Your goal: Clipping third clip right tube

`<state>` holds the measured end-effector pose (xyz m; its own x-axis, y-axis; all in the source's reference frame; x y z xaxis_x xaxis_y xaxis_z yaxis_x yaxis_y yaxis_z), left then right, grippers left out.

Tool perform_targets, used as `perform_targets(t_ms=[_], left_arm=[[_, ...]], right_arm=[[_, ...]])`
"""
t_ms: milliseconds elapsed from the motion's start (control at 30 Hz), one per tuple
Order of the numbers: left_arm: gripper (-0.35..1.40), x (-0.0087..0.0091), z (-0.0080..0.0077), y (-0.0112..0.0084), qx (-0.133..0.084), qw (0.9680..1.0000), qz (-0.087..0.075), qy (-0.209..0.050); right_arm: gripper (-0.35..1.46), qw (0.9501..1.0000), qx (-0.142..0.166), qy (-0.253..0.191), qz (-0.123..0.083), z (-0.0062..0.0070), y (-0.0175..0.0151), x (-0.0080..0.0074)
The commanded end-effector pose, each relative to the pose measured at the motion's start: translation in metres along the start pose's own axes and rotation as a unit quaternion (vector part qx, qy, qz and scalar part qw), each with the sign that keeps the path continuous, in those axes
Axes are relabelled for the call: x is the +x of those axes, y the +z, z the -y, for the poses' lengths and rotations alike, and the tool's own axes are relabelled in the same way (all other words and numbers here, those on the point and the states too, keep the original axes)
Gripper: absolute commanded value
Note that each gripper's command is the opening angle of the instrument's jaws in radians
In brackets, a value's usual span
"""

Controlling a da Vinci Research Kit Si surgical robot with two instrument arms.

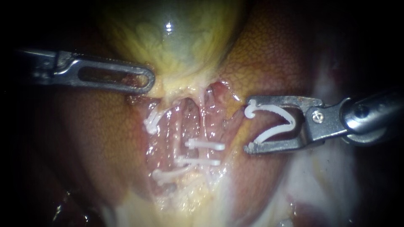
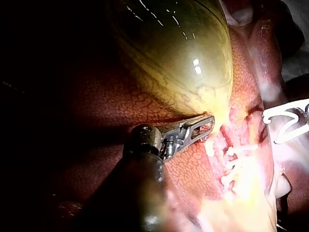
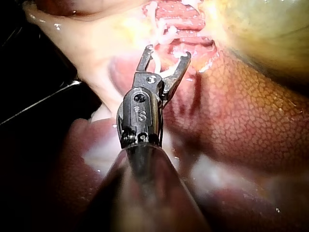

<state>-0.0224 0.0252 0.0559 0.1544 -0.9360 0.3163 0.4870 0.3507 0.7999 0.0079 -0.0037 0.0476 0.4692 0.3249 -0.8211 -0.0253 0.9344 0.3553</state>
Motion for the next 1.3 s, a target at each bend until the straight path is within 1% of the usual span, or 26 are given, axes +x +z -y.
perform_targets(t_ms=[33, 167, 267, 367, 533, 767, 933, 1100, 1300], left_arm=[[-0.35, 0.0000, 0.0000, 0.0000, 0.000, 1.0000, 0.000, 0.000], [-0.35, -0.0003, 0.0002, -0.0007, 0.002, 1.0000, -0.002, -0.001], [-0.35, -0.0013, 0.0005, -0.0019, 0.004, 1.0000, -0.006, -0.004], [-0.35, -0.0030, 0.0009, -0.0038, 0.000, 1.0000, 0.005, -0.003], [-0.35, -0.0048, 0.0011, -0.0063, -0.004, 0.9997, 0.022, -0.002], [-0.35, -0.0061, 0.0011, -0.0087, -0.008, 0.9994, 0.034, -0.006], [-0.35, -0.0060, 0.0013, -0.0089, -0.011, 0.9992, 0.038, -0.007], [-0.35, -0.0058, 0.0015, -0.0088, -0.013, 0.9991, 0.039, -0.008], [-0.35, -0.0056, 0.0017, -0.0087, -0.015, 0.9990, 0.040, -0.008]], right_arm=[[0.50, 1.0000, 0.000, 0.000, 0.000, 0.0000, 0.0000, 0.0000], [0.50, 1.0000, 0.000, 0.000, 0.000, 0.0000, 0.0000, 0.0000], [0.50, 1.0000, 0.000, 0.000, 0.000, 0.0000, 0.0000, 0.0000], [0.50, 1.0000, 0.000, 0.000, 0.000, 0.0000, 0.0000, 0.0000], [0.50, 1.0000, 0.000, 0.003, 0.000, 0.0001, 0.0000, 0.0000], [0.50, 1.0000, 0.002, 0.000, 0.000, 0.0001, 0.0000, 0.0001], [0.49, 1.0000, 0.006, 0.000, -0.002, 0.0004, 0.0001, 0.0003], [0.49, 0.9999, 0.007, 0.002, -0.010, 0.0004, 0.0006, 0.0006], [0.49, 0.9991, 0.008, 0.037, -0.018, 0.0003, 0.0012, 0.0011]])
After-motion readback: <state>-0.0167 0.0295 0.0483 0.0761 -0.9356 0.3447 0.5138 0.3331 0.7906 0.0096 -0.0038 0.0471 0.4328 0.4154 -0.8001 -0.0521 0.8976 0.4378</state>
